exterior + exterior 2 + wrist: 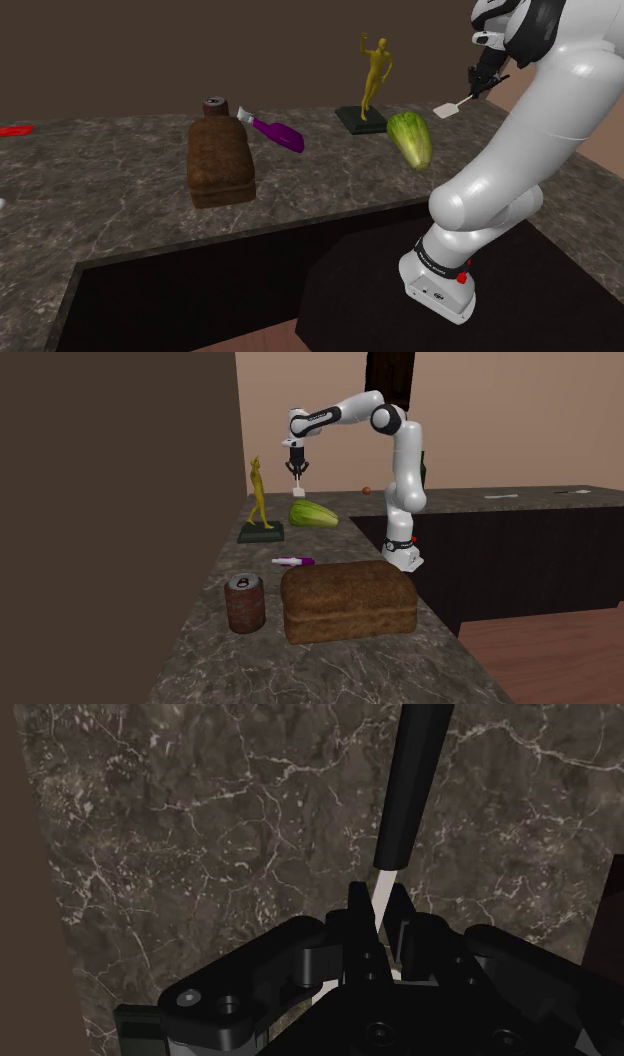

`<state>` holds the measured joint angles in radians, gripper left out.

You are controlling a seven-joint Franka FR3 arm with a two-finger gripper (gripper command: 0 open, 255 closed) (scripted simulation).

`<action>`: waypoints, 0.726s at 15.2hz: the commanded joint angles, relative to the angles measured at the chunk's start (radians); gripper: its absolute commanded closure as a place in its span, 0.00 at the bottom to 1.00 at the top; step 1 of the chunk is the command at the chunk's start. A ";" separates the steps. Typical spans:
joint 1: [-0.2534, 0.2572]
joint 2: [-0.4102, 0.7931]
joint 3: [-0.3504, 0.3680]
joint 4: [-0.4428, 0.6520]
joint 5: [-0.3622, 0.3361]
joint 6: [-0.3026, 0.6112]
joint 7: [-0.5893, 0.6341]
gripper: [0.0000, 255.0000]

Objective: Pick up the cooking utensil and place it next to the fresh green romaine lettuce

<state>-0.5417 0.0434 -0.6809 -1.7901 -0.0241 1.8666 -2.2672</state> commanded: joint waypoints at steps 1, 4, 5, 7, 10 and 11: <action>-0.003 0.007 -0.002 -0.019 0.005 0.026 -0.005 1.00; -0.003 0.013 -0.002 -0.055 0.008 0.065 -0.006 1.00; -0.004 0.015 -0.002 -0.066 0.010 0.078 -0.007 1.00; -0.004 0.020 -0.002 -0.088 0.013 0.104 -0.009 1.00; -0.006 0.031 -0.002 -0.118 0.020 0.143 -0.012 1.00; -0.007 0.035 -0.002 -0.128 0.023 0.156 -0.014 1.00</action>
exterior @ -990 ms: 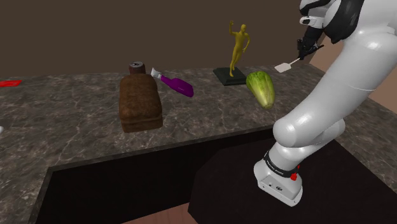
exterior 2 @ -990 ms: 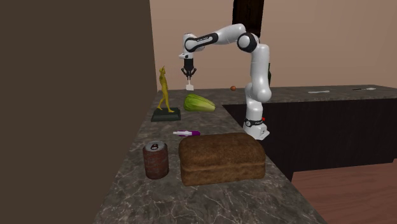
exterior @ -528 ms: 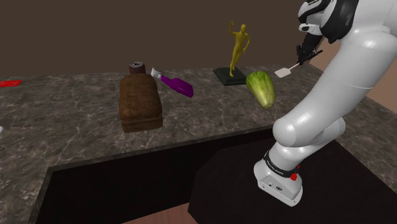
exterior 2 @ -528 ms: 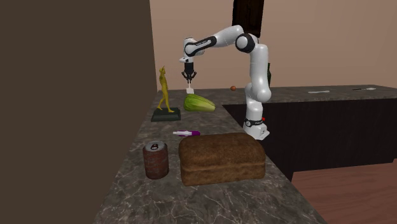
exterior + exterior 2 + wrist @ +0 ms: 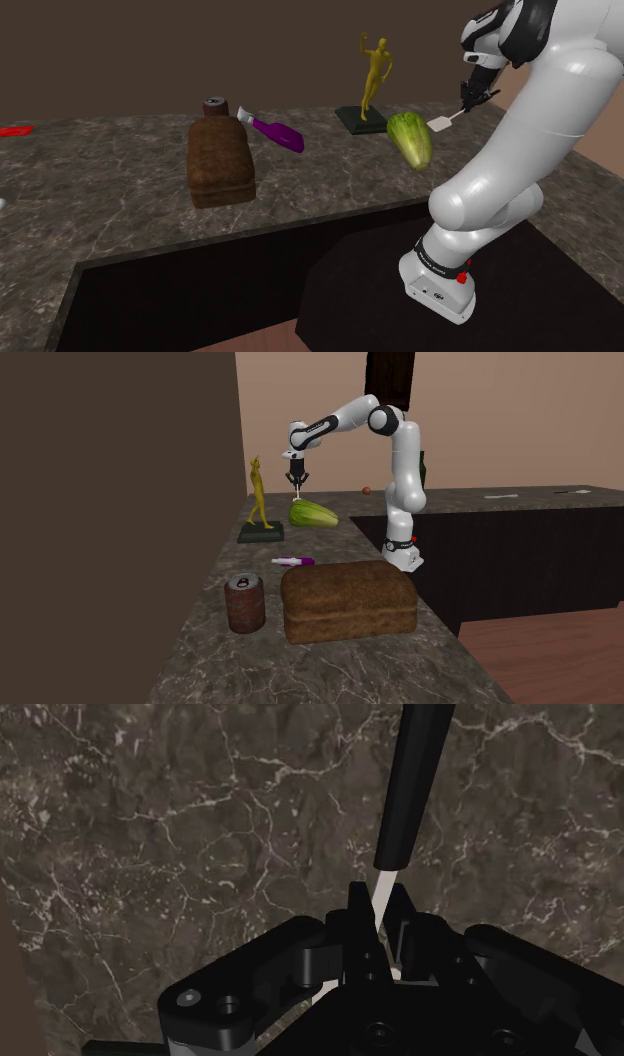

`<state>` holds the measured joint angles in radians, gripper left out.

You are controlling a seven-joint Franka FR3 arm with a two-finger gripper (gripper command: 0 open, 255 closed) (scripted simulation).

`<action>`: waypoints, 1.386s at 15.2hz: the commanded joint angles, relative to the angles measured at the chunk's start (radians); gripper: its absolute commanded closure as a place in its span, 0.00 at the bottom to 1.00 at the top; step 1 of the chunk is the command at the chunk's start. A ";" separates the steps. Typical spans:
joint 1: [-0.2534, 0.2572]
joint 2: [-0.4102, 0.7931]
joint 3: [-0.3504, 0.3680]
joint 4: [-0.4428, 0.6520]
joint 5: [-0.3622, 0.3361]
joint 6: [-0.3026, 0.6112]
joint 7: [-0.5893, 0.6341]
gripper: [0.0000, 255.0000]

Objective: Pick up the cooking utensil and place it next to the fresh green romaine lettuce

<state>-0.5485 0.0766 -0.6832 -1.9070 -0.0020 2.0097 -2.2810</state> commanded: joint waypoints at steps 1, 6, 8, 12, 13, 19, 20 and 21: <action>0.000 0.006 0.000 -0.021 0.004 0.026 -0.001 1.00; -0.004 0.030 0.002 -0.065 0.022 0.089 -0.012 1.00; -0.007 0.042 0.003 -0.081 0.031 0.115 -0.017 1.00; -0.011 0.068 0.006 -0.111 0.051 0.164 -0.029 1.00; -0.013 0.075 0.007 -0.118 0.057 0.177 -0.032 1.00; -0.023 0.121 0.016 -0.154 0.095 0.249 -0.056 1.00; -0.026 0.129 0.018 -0.159 0.102 0.261 -0.060 1.00; -0.028 0.138 0.021 -0.164 0.109 0.273 -0.065 1.00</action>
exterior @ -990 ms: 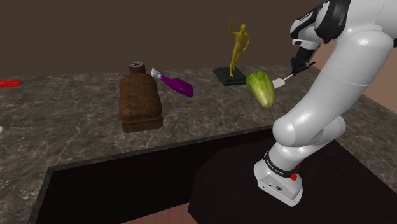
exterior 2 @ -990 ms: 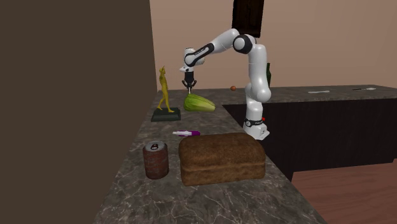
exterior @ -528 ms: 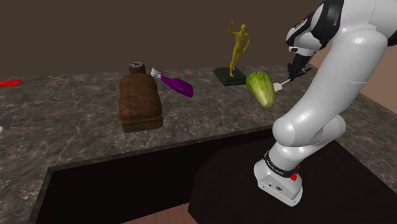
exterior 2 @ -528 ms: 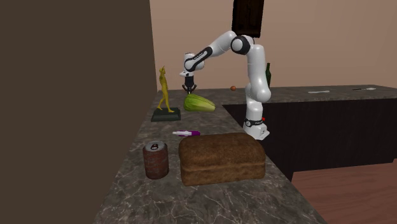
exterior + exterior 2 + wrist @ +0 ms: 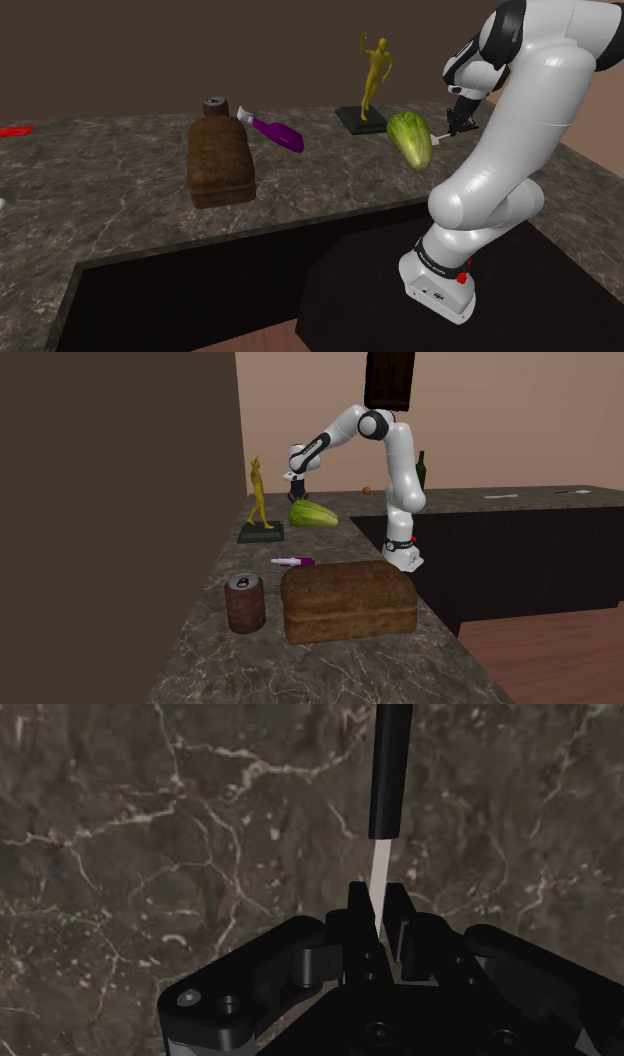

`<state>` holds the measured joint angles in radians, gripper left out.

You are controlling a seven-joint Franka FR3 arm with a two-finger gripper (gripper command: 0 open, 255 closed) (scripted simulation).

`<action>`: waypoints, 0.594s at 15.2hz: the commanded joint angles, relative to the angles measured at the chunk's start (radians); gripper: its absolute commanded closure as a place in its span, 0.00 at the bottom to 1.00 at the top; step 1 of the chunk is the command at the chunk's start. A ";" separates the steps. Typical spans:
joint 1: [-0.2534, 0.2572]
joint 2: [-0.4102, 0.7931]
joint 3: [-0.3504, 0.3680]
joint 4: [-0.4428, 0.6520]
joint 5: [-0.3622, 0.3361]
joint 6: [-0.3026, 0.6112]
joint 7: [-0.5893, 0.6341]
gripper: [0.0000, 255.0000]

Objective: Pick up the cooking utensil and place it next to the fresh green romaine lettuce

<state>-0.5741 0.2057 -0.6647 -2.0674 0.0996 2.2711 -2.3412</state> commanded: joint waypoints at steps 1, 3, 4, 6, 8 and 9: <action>-0.003 0.013 0.003 -0.006 0.011 0.016 -0.006 1.00; -0.003 0.012 0.003 -0.006 0.011 0.016 -0.006 1.00; -0.003 0.013 0.003 -0.006 0.011 0.016 -0.006 1.00; -0.003 0.013 0.003 -0.006 0.011 0.016 -0.006 1.00; -0.003 0.012 0.003 -0.006 0.011 0.016 -0.006 1.00; -0.003 0.012 0.003 -0.006 0.011 0.016 -0.006 0.00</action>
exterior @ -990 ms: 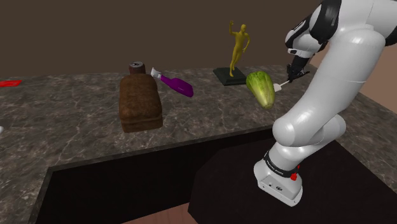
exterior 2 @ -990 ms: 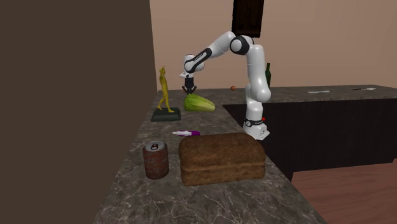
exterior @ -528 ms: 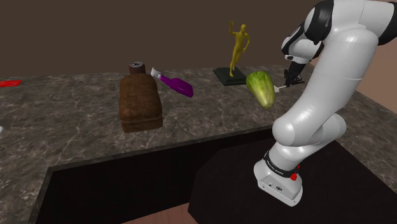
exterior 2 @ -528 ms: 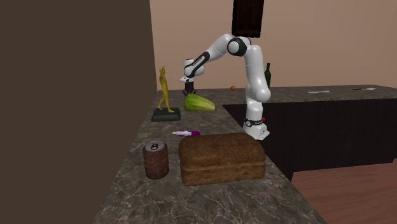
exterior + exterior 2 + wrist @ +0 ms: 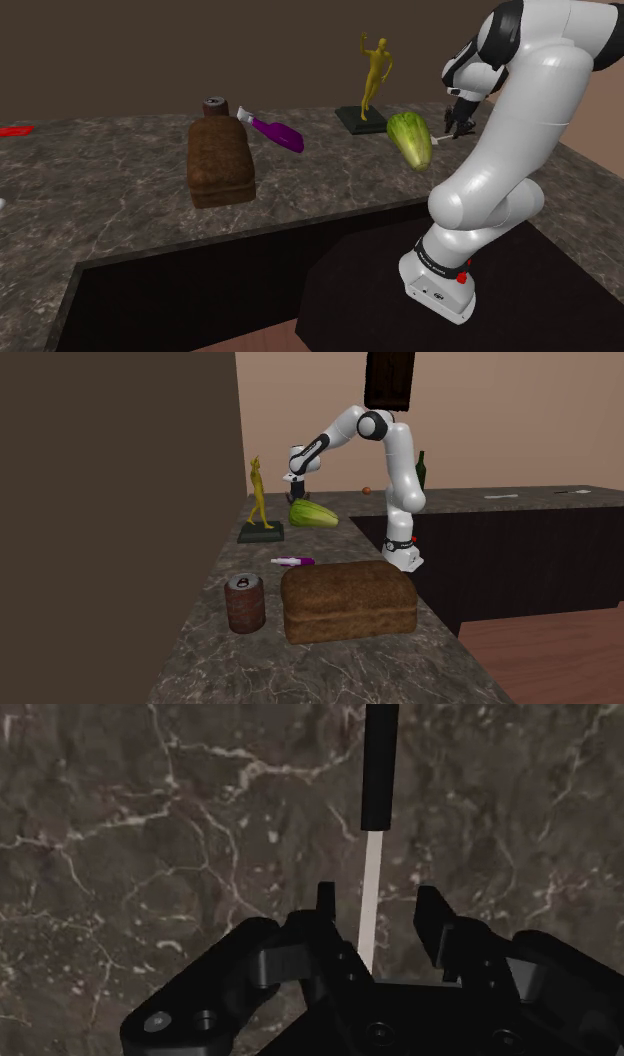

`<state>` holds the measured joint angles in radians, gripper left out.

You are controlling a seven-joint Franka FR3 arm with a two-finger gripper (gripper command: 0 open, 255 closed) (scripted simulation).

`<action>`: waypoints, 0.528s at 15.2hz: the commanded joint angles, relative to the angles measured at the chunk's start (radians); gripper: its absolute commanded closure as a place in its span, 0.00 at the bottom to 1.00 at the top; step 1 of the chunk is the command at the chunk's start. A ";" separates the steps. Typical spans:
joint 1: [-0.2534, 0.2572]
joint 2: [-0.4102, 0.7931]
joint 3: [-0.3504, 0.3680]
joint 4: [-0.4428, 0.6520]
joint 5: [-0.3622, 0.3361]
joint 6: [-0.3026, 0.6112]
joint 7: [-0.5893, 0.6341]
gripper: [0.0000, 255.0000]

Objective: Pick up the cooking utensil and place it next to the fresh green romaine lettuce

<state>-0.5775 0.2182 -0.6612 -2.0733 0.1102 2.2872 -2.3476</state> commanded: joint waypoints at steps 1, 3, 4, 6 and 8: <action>0.000 0.000 0.000 0.000 0.000 0.000 0.000 0.00; 0.000 0.000 0.000 0.000 0.000 0.000 0.000 0.00; 0.000 0.000 0.000 0.000 0.000 0.000 0.000 0.00; 0.007 -0.023 -0.006 0.010 -0.019 -0.029 0.013 0.00; 0.020 -0.066 -0.015 0.036 -0.055 -0.088 0.037 0.00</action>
<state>-0.5657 0.1711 -0.6739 -2.0475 0.0723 2.2252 -2.3255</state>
